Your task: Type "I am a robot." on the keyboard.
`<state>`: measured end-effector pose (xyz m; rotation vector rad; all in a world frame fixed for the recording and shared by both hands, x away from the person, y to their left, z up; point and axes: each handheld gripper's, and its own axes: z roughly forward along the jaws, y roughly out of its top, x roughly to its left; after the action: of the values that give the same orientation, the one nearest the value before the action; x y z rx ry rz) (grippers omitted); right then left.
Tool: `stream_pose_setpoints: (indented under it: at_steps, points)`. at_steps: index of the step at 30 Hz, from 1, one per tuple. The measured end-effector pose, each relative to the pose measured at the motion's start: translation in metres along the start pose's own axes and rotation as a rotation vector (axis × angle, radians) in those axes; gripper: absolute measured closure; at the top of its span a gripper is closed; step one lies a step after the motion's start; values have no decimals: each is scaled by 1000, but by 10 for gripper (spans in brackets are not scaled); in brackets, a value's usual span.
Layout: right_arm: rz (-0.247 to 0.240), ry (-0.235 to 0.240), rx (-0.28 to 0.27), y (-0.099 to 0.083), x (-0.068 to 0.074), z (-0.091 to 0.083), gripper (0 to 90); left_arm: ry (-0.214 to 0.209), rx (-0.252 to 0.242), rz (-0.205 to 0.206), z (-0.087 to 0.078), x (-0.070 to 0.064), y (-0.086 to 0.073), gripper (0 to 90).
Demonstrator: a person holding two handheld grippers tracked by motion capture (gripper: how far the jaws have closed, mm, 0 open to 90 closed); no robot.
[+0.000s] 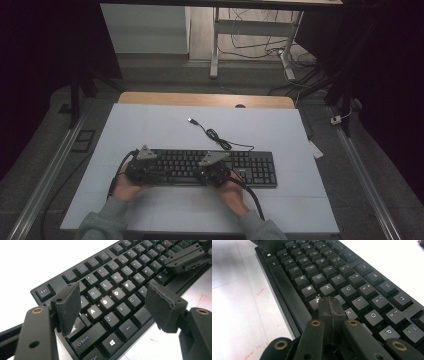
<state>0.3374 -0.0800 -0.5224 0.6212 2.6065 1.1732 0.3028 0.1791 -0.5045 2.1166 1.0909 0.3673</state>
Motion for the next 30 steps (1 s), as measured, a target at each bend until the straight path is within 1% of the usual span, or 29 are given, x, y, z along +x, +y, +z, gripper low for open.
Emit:
stream_pose_setpoints:
  at_steps: [2,6,9,11,14,17,19,21,25,30]
  points:
    - [-2,1,-4,0,0,-1,896,0,-4,-3,0,0,0,285]
    - [2,-3,-47,2,-1,-8,896,2,-8,0,-1,0,0,286]
    - [17,-7,-67,3,-3,-14,894,4,-11,0,-2,1,0,286]
    - [22,-11,-77,3,-4,-18,850,6,-12,-7,-1,1,-1,286]
    - [32,-21,-88,1,-7,-23,781,10,-13,-3,-3,1,-1,286]
    - [43,-30,-100,-2,-10,-29,708,11,-21,-10,-4,1,-1,288]
    - [43,-42,-96,-5,-13,-34,667,13,-23,-10,-4,1,-1,288]
    - [52,-46,-105,-9,-16,-40,635,13,-25,-12,-4,1,-1,288]
    - [69,-72,-113,-17,-24,-53,578,17,-27,-14,-5,1,-1,288]
    - [84,-101,-112,-31,-32,-69,524,15,-31,-10,-6,1,-1,288]
